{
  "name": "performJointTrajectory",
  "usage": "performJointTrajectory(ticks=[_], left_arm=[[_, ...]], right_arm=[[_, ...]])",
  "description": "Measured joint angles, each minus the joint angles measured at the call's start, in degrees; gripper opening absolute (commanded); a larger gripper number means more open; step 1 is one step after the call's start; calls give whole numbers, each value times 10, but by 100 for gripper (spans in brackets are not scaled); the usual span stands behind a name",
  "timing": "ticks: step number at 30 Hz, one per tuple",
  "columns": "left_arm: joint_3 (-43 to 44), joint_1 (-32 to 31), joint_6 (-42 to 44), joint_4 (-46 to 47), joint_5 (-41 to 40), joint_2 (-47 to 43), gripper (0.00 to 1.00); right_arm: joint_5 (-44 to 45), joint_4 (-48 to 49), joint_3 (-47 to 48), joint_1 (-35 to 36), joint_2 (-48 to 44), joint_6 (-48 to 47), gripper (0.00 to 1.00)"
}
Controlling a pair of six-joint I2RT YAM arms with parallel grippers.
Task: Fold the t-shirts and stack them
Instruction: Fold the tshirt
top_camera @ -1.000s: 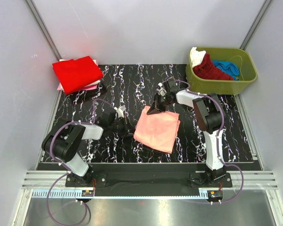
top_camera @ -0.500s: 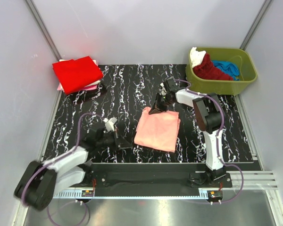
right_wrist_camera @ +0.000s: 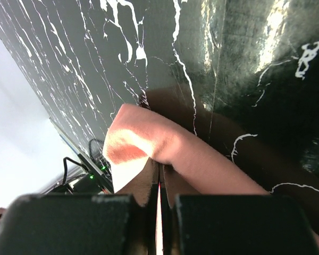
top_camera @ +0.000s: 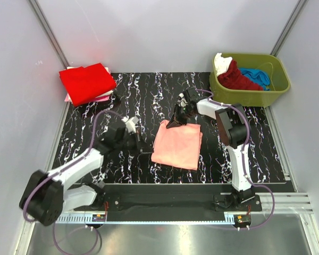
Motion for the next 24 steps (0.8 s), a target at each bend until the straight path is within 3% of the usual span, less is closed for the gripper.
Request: performJointTrajectory(ticks=[7,12,16,20,24], left_arm=[[60,-69,2,73,-35,169,0],[-17,-101,-38,189,-43,269,0],[-55,-111,-75,294,-36,286,0],[-49,-117,-77,286,-43,284,0],[-20,-125,-70,205,-61,259,3]], right_arm=[[-1,-1,1,0,0,-2,0],[-2,-2,3,0,2,-2,0],[-10,-5,4,0,4,-4,0],[-15,-5,4,0,5,-8,0],[-33,-5,5,0,5,-18,3]])
